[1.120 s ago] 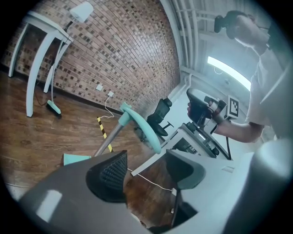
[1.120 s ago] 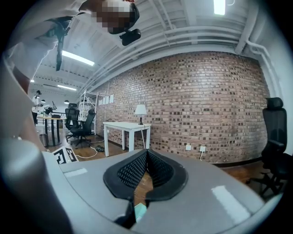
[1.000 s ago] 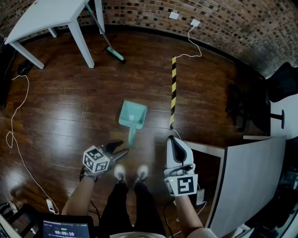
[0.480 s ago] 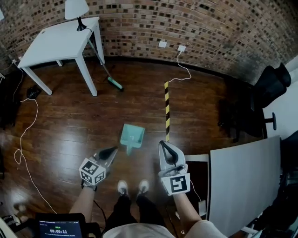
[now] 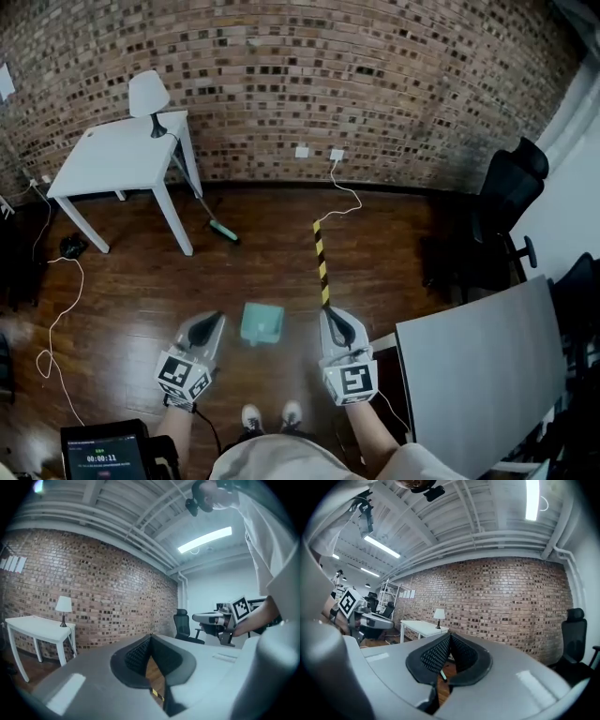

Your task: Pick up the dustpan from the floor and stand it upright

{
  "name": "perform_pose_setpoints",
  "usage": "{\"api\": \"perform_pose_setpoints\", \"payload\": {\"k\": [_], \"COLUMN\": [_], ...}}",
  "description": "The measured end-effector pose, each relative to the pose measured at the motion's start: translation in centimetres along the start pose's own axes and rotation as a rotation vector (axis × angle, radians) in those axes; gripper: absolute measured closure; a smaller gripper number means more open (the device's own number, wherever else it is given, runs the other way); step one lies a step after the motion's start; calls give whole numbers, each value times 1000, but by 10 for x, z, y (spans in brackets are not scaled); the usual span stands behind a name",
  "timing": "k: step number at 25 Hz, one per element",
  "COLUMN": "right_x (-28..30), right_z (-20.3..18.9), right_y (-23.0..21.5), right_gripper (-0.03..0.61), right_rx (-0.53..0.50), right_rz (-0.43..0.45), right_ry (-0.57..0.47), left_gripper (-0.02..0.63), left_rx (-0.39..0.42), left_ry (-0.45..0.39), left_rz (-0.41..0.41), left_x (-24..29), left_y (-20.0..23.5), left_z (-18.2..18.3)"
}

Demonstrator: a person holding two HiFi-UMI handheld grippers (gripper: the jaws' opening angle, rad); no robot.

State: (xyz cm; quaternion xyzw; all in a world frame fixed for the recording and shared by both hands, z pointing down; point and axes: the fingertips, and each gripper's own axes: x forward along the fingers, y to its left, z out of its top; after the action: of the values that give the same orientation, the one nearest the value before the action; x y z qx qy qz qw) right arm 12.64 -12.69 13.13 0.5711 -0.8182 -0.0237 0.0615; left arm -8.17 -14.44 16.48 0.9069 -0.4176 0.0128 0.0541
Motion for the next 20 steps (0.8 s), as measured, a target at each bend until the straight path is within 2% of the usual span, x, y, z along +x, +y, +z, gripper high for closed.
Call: {"api": "perform_pose_setpoints", "payload": {"k": [4, 8, 15, 20], "right_x": [-11, -16, -25, -31], "right_z": [19, 38, 71, 77], "right_y": [2, 16, 18, 26], "right_gripper": [565, 565, 565, 565], "right_rx": [37, 25, 9, 12], "right_rz": [-13, 33, 92, 88], "right_ry": [-17, -49, -74, -74], "left_gripper": [612, 612, 612, 612], "left_rx": [-15, 37, 77, 74], "left_ry": [-70, -108, -147, -142], "left_rz": [42, 44, 54, 58], "left_x": [-12, -23, -40, -51], "left_y": [-10, -19, -25, -24], "left_z": [46, 73, 108, 107]}}
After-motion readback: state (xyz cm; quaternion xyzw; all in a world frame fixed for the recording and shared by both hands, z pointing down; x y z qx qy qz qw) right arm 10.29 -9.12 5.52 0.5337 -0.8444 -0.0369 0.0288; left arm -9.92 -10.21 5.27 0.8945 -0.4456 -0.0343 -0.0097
